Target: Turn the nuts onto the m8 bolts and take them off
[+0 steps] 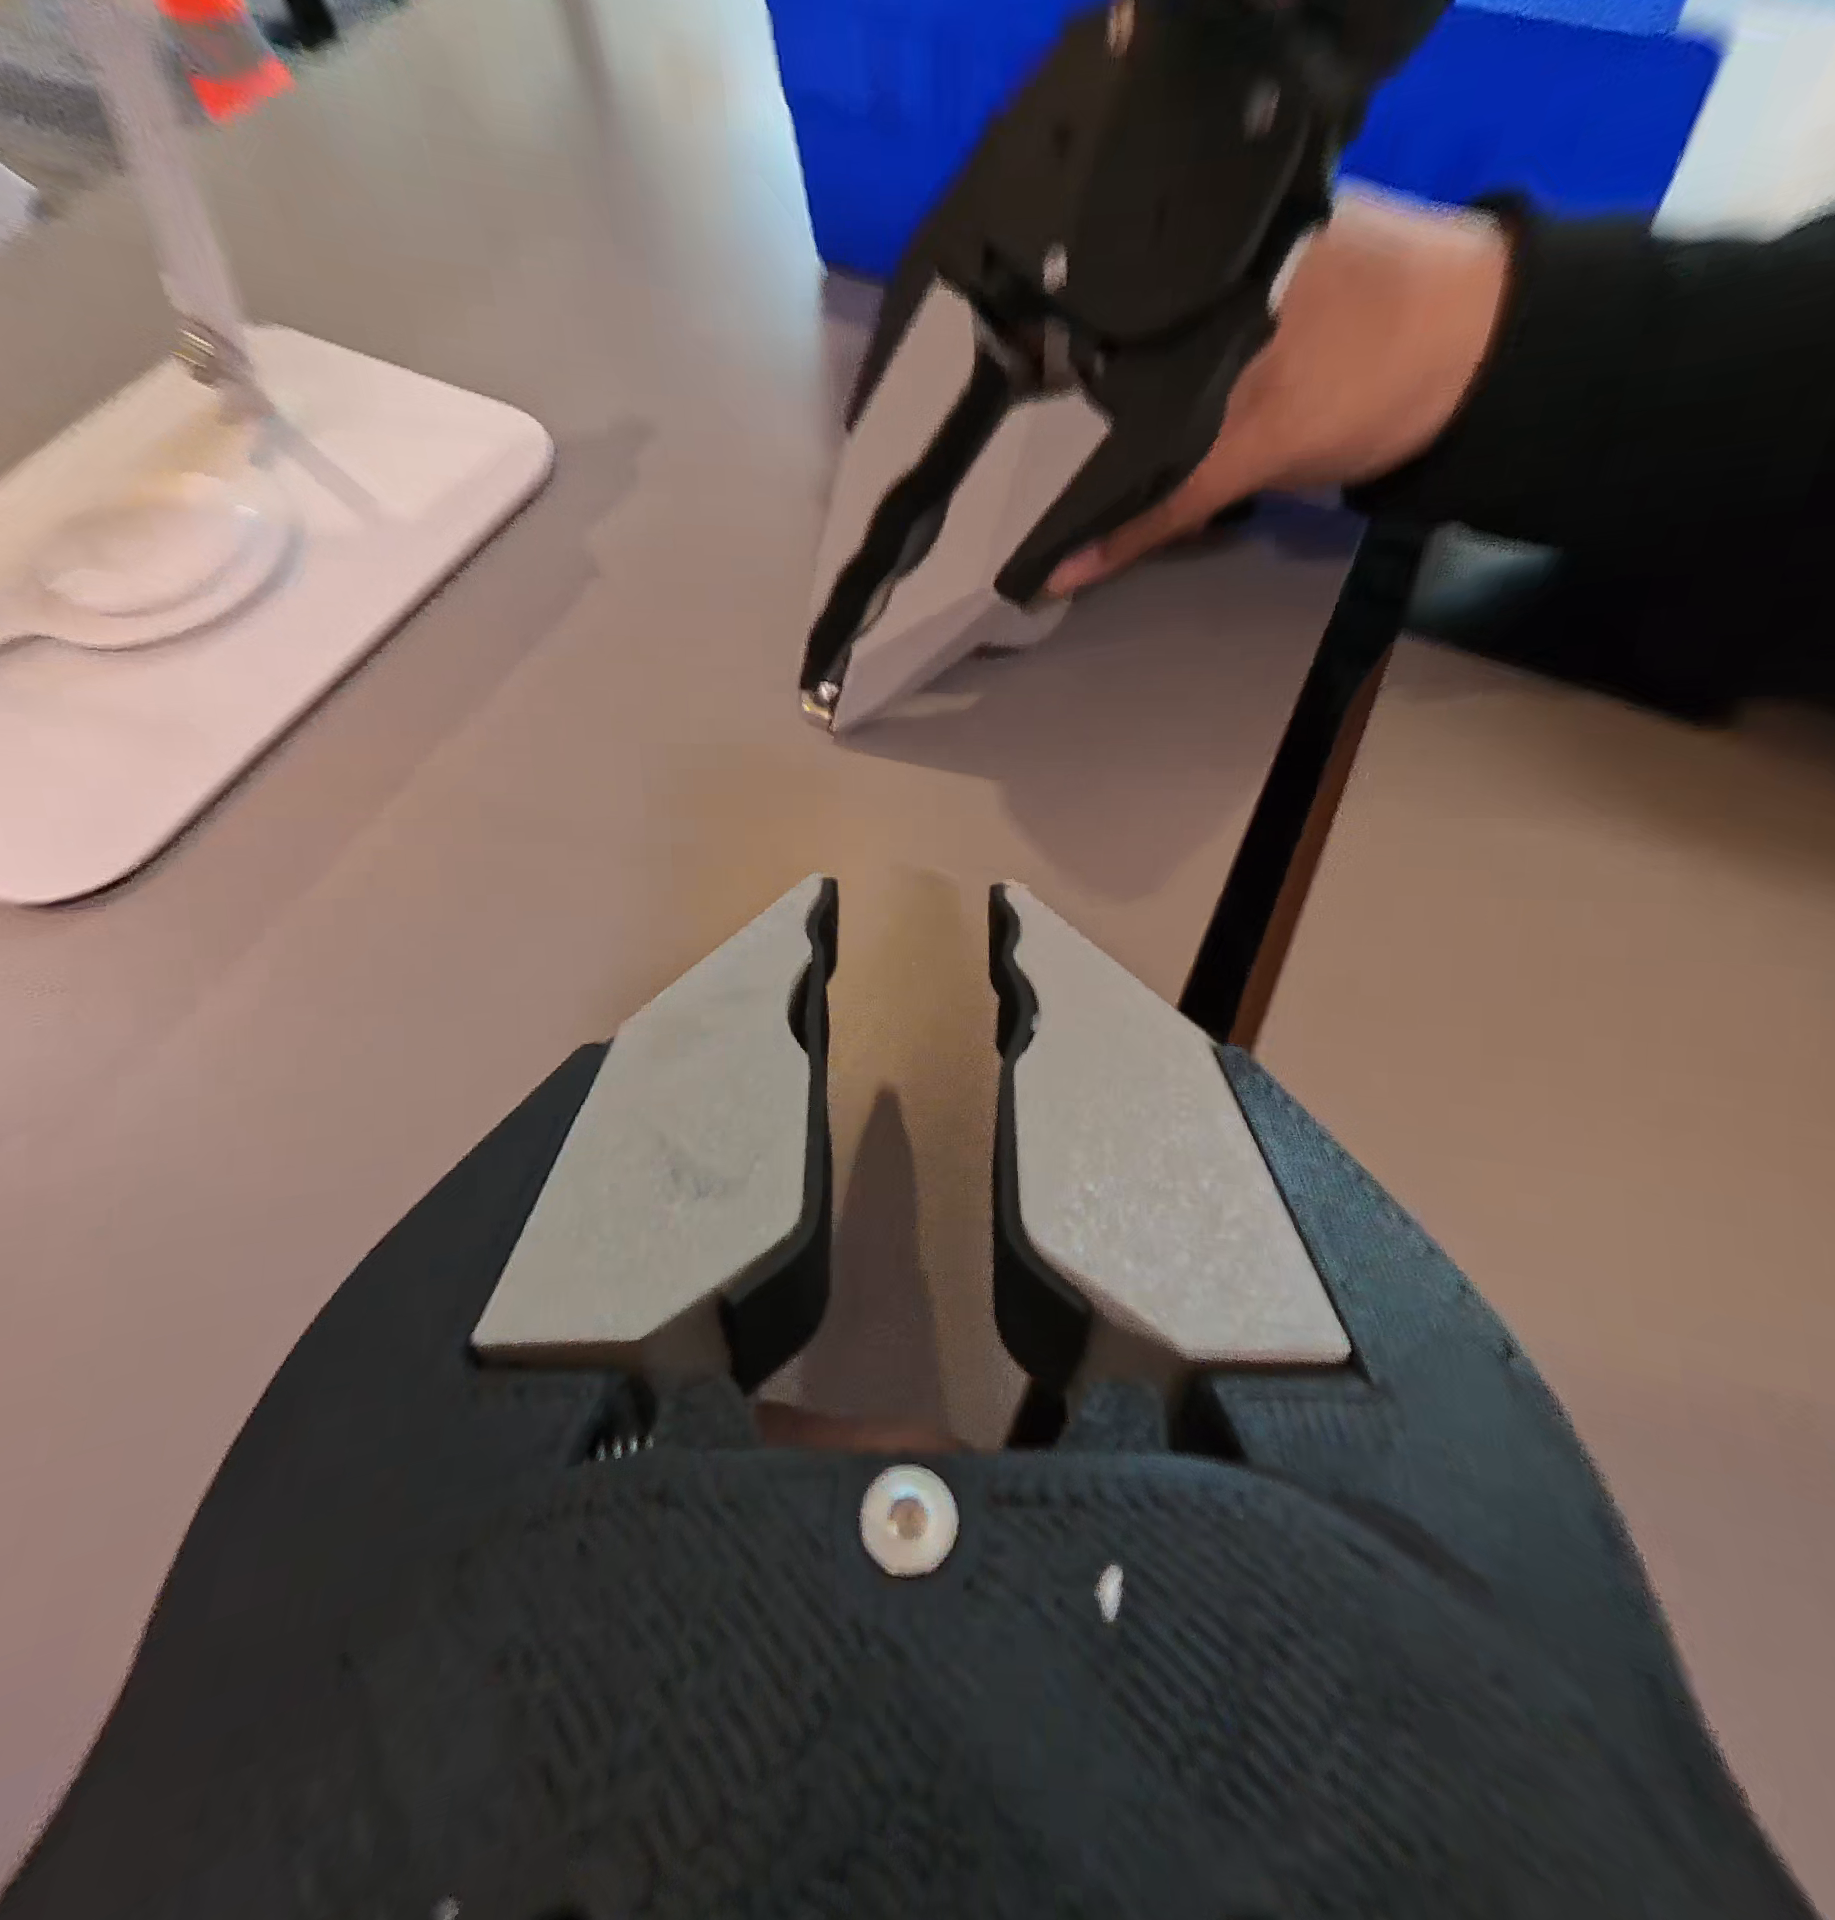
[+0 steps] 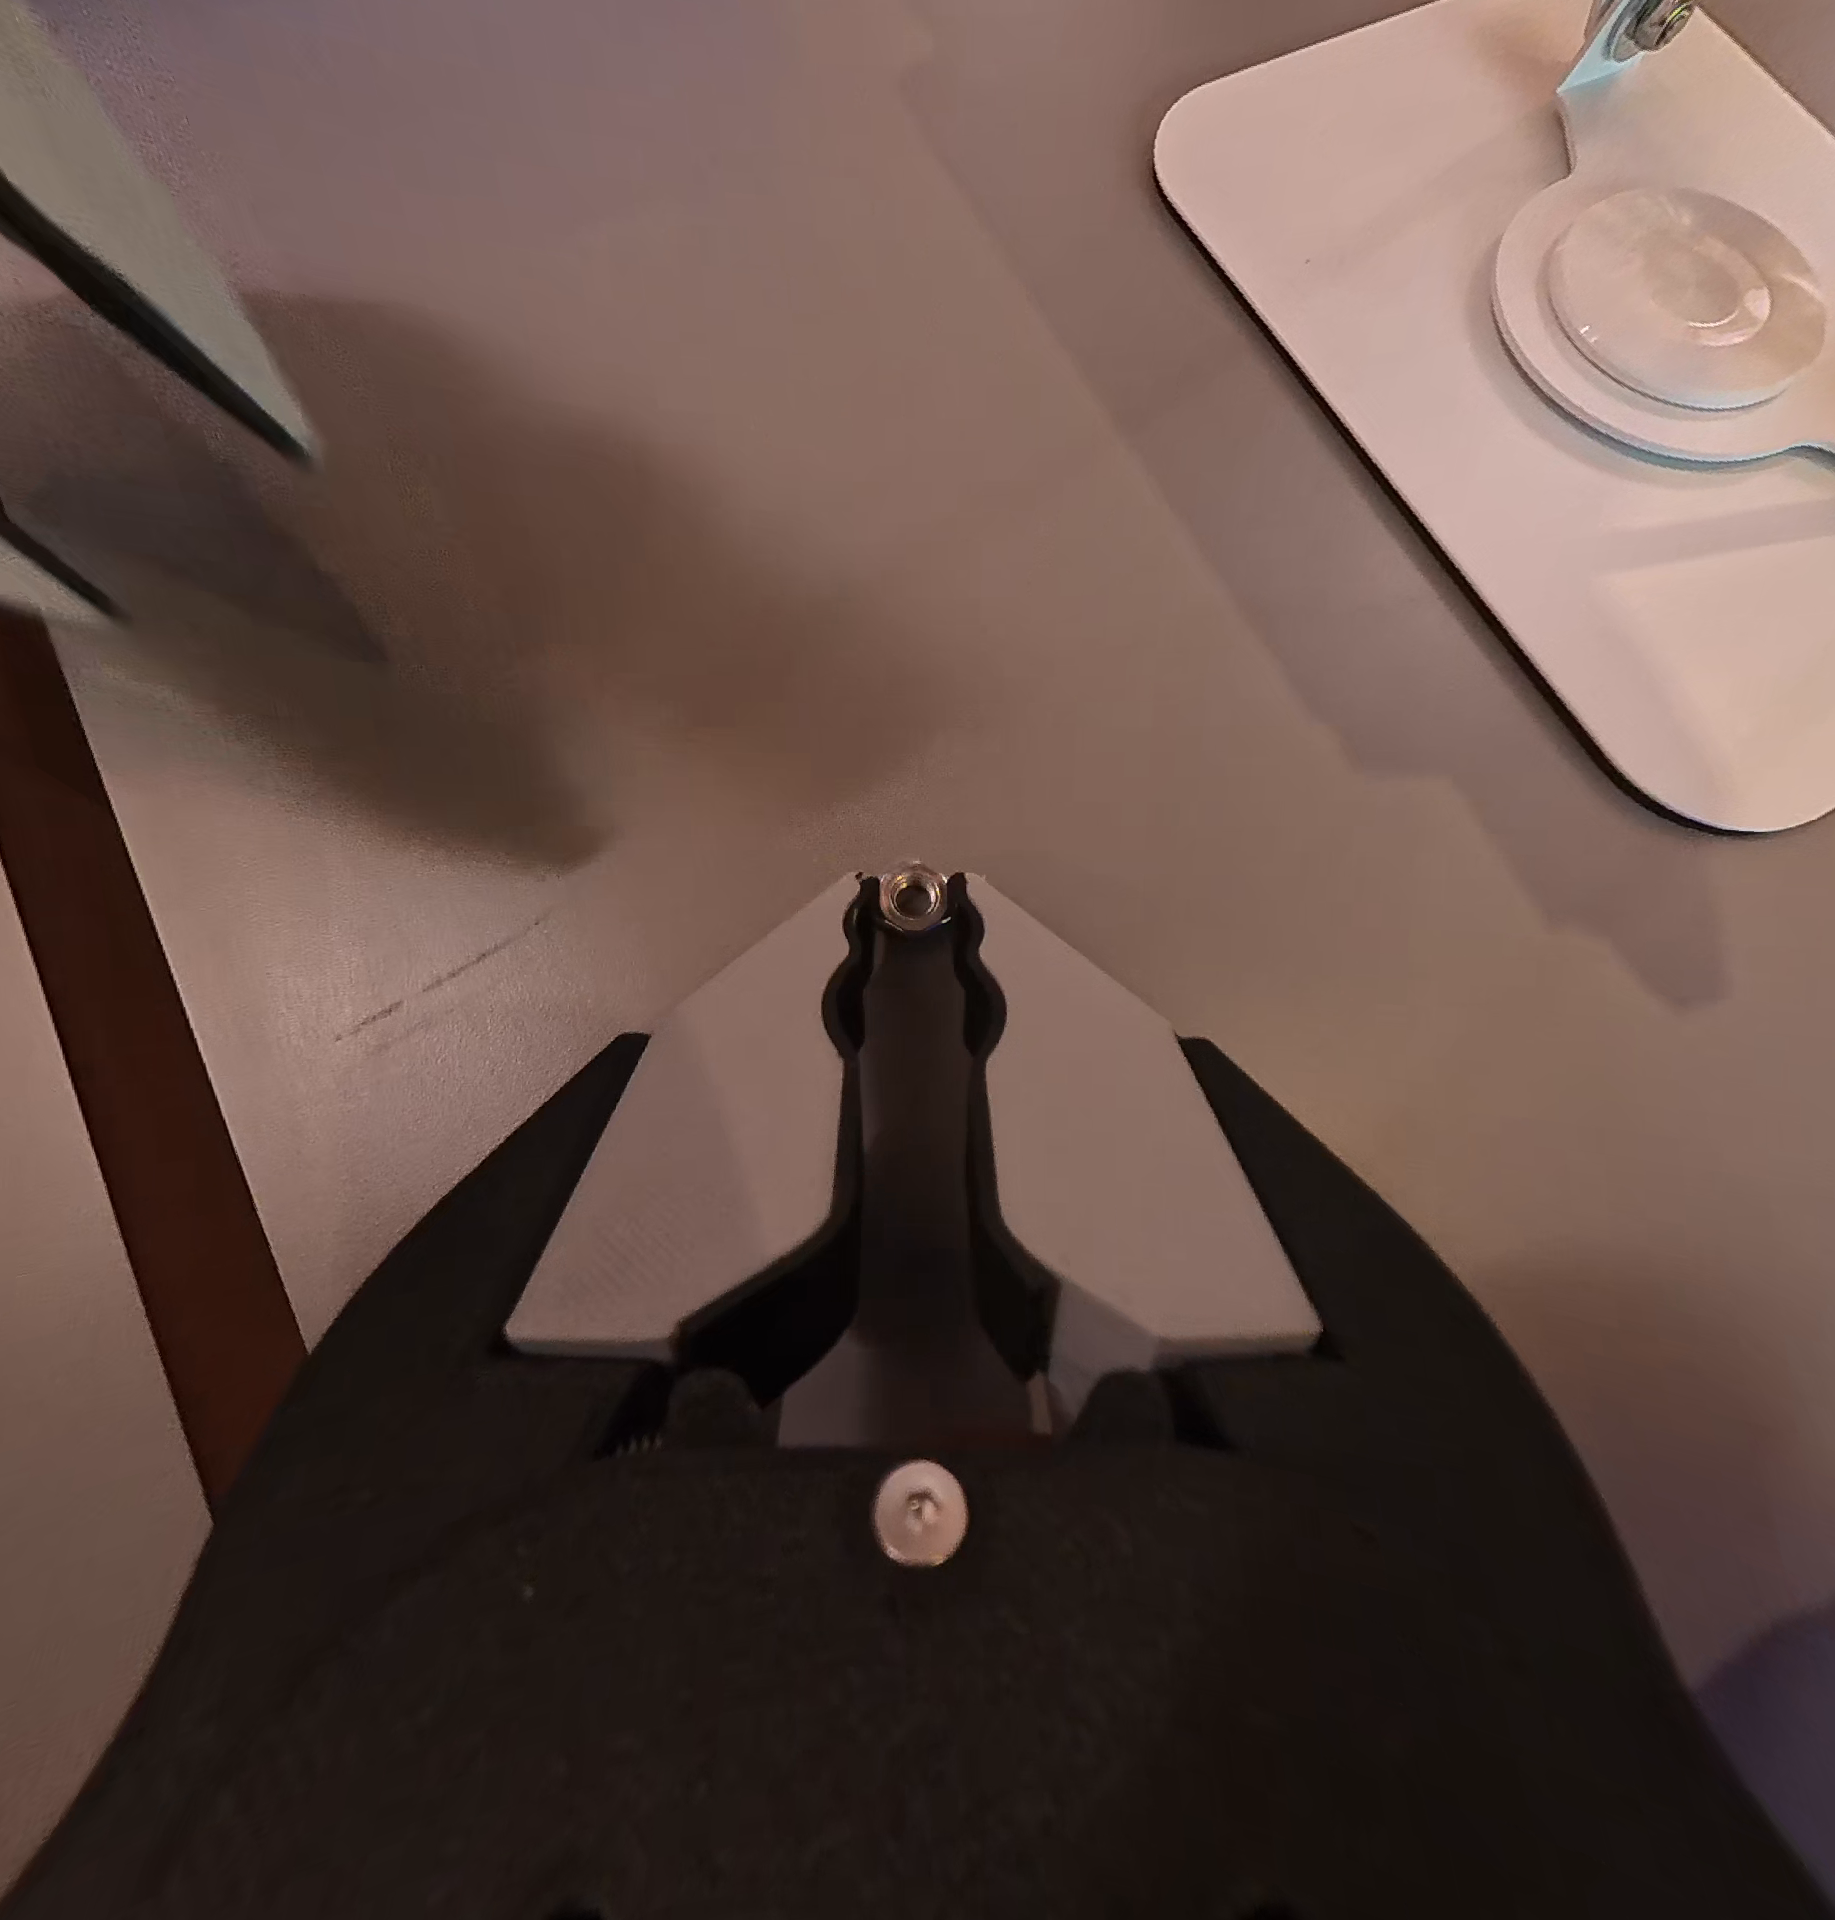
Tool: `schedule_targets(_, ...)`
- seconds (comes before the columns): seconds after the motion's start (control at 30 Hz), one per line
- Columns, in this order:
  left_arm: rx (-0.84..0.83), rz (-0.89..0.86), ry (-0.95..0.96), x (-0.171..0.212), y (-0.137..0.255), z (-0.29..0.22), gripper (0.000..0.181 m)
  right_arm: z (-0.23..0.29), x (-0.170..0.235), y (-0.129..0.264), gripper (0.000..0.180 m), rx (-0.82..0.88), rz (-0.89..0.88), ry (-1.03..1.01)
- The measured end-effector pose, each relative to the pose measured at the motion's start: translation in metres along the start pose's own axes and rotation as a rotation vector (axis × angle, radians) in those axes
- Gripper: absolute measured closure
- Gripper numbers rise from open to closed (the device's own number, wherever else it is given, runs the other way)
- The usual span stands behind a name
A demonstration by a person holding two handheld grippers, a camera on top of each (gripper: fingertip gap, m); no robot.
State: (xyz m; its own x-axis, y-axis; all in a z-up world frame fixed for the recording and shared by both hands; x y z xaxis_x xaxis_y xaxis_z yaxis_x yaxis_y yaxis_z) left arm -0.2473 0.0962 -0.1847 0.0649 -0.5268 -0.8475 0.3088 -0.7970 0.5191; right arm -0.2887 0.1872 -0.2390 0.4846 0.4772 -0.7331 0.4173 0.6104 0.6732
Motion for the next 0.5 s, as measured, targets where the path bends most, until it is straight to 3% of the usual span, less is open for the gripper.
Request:
schedule_targets(0.27,-0.284,-0.207,0.049,-0.037,0.155,0.072,0.157,0.0,0.0,0.0,0.169,-0.007,-0.001,-0.004)
schedule_targets(0.37,-0.426,-0.127,0.062,-0.029,0.198,0.134,0.156,0.0,0.0,0.0,0.169,-0.002,-0.001,-0.002)
schedule_targets(0.5,-0.528,0.072,0.107,0.006,0.226,0.222,0.149,0.0,-0.001,-0.001,0.169,0.01,0.002,-0.002)
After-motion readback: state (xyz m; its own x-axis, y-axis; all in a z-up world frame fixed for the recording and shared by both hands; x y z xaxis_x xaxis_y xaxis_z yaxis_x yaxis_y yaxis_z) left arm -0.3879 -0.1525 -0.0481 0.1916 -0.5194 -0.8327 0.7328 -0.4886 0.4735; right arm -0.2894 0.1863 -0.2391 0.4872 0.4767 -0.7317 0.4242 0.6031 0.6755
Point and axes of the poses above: each gripper's, where its closed fingertips meet, y back along the fingers, x out of its underside, z = x × y across the jaws, the point moved 1 cm from there along y, back along the fingers, and after that the axes turned 11 degrees about -x, right-handed, at the moved point
